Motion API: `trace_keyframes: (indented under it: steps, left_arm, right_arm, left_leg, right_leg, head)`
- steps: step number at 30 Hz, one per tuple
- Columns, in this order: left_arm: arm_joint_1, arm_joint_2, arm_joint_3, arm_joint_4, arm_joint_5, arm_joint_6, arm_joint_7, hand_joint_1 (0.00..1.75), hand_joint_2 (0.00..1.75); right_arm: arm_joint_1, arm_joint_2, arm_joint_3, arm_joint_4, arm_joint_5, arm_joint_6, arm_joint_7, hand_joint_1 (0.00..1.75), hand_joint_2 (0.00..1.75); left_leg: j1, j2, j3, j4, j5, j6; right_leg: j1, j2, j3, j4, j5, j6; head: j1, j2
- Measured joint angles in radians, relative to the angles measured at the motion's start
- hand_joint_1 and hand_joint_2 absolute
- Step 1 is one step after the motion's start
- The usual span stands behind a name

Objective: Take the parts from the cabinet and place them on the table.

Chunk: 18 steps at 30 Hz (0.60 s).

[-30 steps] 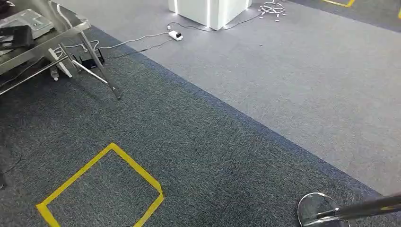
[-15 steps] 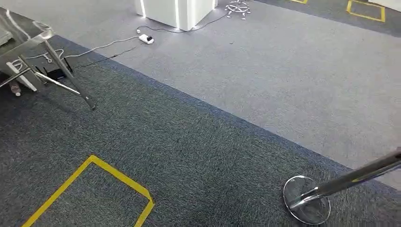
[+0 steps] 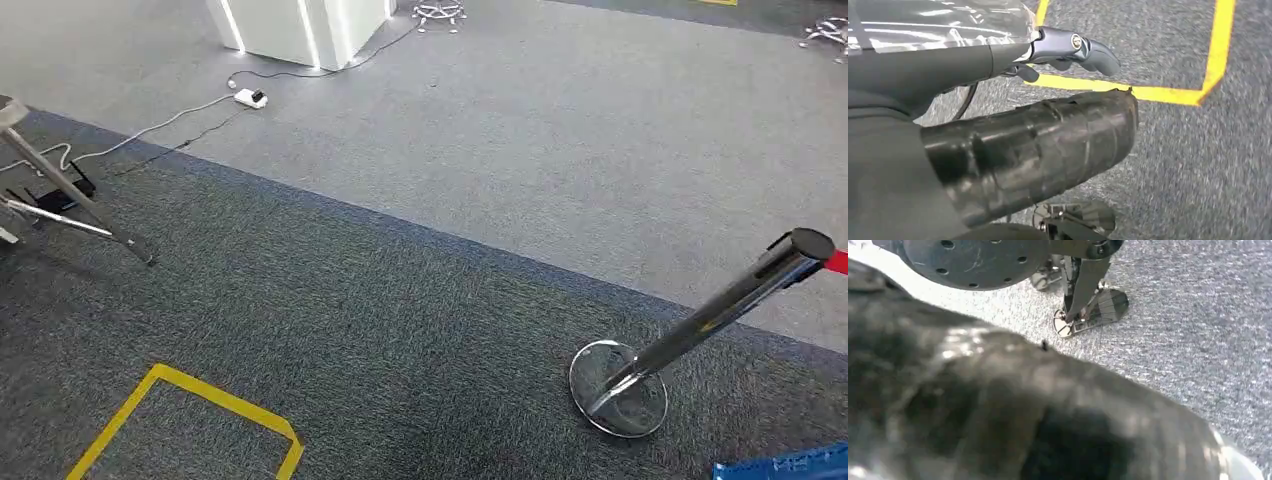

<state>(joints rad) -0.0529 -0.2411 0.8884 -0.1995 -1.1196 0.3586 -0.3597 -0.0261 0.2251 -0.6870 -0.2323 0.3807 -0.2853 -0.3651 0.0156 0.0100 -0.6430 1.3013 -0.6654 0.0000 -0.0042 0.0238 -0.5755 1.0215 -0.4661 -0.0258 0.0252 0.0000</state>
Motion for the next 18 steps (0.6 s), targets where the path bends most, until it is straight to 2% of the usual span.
trace_keyframes:
  steps: [1,2,3,4,5,6,7,9,10,11,12,14,15,16,17,18]
  left_arm:
    - [0.001,0.000,0.000,0.000,0.000,0.000,0.000,0.00,0.00]
    - [0.002,0.000,0.000,0.000,0.000,0.000,0.000,0.00,0.00]
    - [0.001,0.000,0.000,0.000,0.000,0.000,0.001,0.00,0.00]
    - [0.000,0.000,0.000,0.000,0.000,0.000,0.001,0.00,0.00]
    - [0.001,0.001,0.001,0.000,0.000,0.000,0.001,0.00,0.00]
    - [0.001,0.002,0.002,0.000,0.000,0.000,0.000,0.00,0.00]
    - [-0.001,0.002,0.002,0.000,0.000,0.000,0.000,0.00,0.00]
    - [-0.007,0.002,0.002,0.000,0.000,0.000,0.000,0.00,0.00]
    - [-0.007,0.000,0.002,0.000,0.000,0.000,0.000,0.00,0.00]
    - [-0.005,0.000,0.002,0.000,0.001,0.002,0.000,0.00,0.00]
    - [-0.004,0.000,0.003,0.000,0.000,0.002,0.000,0.00,0.00]
    - [-0.002,0.000,0.003,0.000,0.000,0.002,0.000,0.00,0.00]
    - [-0.002,0.000,0.003,0.000,0.000,0.002,0.000,0.00,0.00]
    - [-0.002,0.000,0.004,0.000,0.000,0.002,0.000,0.00,0.00]
    - [-0.002,0.000,0.004,0.000,0.000,0.002,0.000,0.00,0.00]
    - [-0.002,0.000,0.004,0.000,0.000,0.002,0.000,0.00,0.00]
  right_arm:
    - [0.001,0.000,0.000,0.000,0.000,0.000,0.000,0.00,0.00]
    - [0.001,0.000,0.000,0.000,0.000,0.000,0.001,0.00,0.00]
    - [0.002,0.000,0.000,0.000,0.001,0.000,0.001,0.00,0.00]
    - [0.001,0.000,0.000,0.000,0.001,0.000,0.001,0.00,0.00]
    - [0.001,0.001,0.000,0.000,0.001,0.000,0.001,0.00,0.00]
    - [-0.003,0.002,0.000,0.002,0.002,0.002,0.001,0.00,0.00]
    - [-0.003,0.002,0.000,0.002,0.002,0.004,0.000,0.00,0.00]
    - [0.001,0.002,0.000,0.003,0.007,0.007,0.000,0.00,0.00]
    - [0.003,0.002,0.000,0.004,0.008,0.007,-0.001,0.00,0.00]
    - [0.003,0.001,0.000,0.004,0.008,0.010,-0.003,0.00,0.00]
    - [0.001,0.001,0.000,0.004,0.009,0.013,-0.004,0.00,0.00]
    - [-0.002,0.001,0.000,0.004,0.011,0.018,-0.007,0.00,0.00]
    - [-0.002,0.000,0.000,0.004,0.011,0.018,-0.008,0.00,0.00]
    - [-0.001,0.000,0.000,0.004,0.013,0.018,-0.008,0.00,0.00]
    - [0.001,0.000,0.000,0.004,0.014,0.017,-0.008,0.00,0.00]
    - [0.002,-0.001,0.000,0.004,0.014,0.017,-0.008,0.00,0.00]
  left_leg:
    - [-0.001,0.000,-0.007,0.007,0.015,0.004]
    - [-0.004,-0.002,0.007,-0.031,0.053,0.011]
    - [-0.007,-0.009,0.038,-0.107,0.104,0.020]
    - [-0.013,-0.028,0.078,-0.199,0.153,0.031]
    - [-0.017,-0.069,0.105,-0.269,0.178,0.042]
    - [-0.014,-0.080,0.112,-0.293,0.171,0.044]
    - [-0.018,-0.072,0.110,-0.291,0.172,0.041]
    - [-0.023,-0.059,0.113,-0.295,0.173,0.044]
    - [-0.012,-0.047,0.124,-0.318,0.187,0.050]
    - [-0.011,-0.030,0.133,-0.330,0.194,0.052]
    - [-0.012,-0.021,0.134,-0.335,0.197,0.058]
    - [-0.015,0.005,0.132,-0.334,0.194,0.059]
    - [-0.015,0.019,0.132,-0.333,0.192,0.059]
    - [-0.014,0.031,0.133,-0.332,0.190,0.057]
    - [-0.012,0.043,0.135,-0.330,0.186,0.054]
    - [-0.010,0.053,0.137,-0.326,0.181,0.049]
  right_leg:
    - [0.003,0.013,0.000,0.001,0.000,0.000]
    - [0.005,0.027,0.001,0.002,0.000,0.000]
    - [0.007,0.040,0.004,0.003,0.000,0.000]
    - [0.008,0.053,0.007,0.003,0.000,0.000]
    - [0.004,0.061,0.006,0.003,0.000,0.000]
    - [0.010,0.072,0.002,0.008,-0.001,0.004]
    - [0.004,0.080,-0.003,0.007,0.002,0.010]
    - [-0.002,0.096,-0.004,0.000,0.007,0.022]
    - [0.004,0.100,-0.003,0.001,0.008,0.028]
    - [0.005,0.051,-0.009,0.021,-0.008,0.028]
    - [0.006,0.016,-0.036,0.072,-0.046,0.033]
    - [-0.001,-0.007,-0.109,0.218,-0.117,0.041]
    - [-0.005,-0.011,-0.139,0.278,-0.135,0.047]
    - [-0.010,-0.014,-0.148,0.295,-0.129,0.052]
    - [-0.017,-0.019,-0.131,0.261,-0.097,0.058]
    - [-0.022,-0.027,-0.096,0.194,-0.057,0.063]
  head:
    - [0.000,0.000]
    - [0.000,0.000]
    - [0.000,0.000]
    - [0.000,0.000]
    - [0.000,0.000]
    - [0.001,0.000]
    - [0.000,0.000]
    - [0.000,0.000]
    - [0.001,0.000]
    - [0.001,0.000]
    - [0.003,0.000]
    - [0.003,0.000]
    - [0.003,0.000]
    - [0.003,0.000]
    - [0.004,0.000]
    - [0.003,0.000]
